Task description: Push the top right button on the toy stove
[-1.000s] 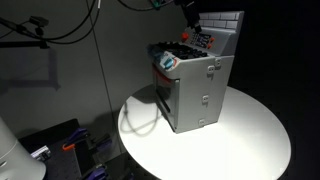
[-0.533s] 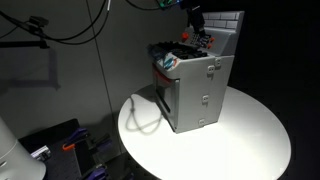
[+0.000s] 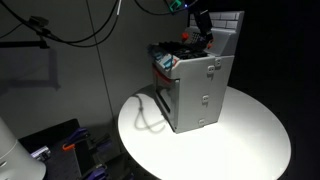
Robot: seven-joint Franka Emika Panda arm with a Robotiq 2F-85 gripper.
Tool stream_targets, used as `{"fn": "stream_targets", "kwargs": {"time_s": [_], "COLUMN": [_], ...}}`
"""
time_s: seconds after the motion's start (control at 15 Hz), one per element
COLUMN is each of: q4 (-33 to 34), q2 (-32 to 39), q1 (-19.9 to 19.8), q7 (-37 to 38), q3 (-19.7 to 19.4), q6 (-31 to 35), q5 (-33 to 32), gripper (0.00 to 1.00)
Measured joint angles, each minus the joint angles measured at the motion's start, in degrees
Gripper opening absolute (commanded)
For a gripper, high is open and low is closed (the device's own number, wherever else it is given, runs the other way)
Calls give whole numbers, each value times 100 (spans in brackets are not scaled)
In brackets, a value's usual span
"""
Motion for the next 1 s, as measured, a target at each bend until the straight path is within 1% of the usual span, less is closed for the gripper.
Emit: {"fn": "stream_targets", "kwargs": {"time_s": [0.4,1.0], "q4": [242,332], "q2": [214,265], "q1": [76,105], "q7": [0,0], "q3": [-139,-215], "q6": [-12,-223], "q5": [1,5], "gripper": [100,100]}}
